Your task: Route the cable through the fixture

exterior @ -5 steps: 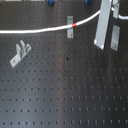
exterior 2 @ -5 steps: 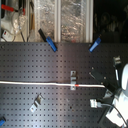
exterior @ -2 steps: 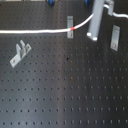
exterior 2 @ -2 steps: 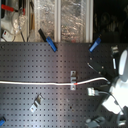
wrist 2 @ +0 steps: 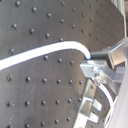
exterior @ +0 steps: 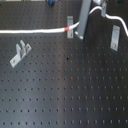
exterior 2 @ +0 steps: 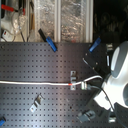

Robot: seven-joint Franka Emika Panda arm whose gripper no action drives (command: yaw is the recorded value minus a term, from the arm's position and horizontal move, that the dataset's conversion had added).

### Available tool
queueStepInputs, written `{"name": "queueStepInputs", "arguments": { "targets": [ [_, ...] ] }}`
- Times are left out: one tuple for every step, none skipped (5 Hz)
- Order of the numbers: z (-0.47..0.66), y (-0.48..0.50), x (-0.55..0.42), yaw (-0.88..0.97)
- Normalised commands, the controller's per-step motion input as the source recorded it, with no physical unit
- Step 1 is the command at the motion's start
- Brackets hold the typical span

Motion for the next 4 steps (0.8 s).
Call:
{"name": "queueStepInputs", "arguments": {
  "targets": [
    [0.00,-0.044,0.049,0.00],
    [0.00,0.060,-0.061,0.00],
    [0.06,0.233,-0.606,0.34],
    [0.00,0.199,-0.218,0.27]
  ]
}}
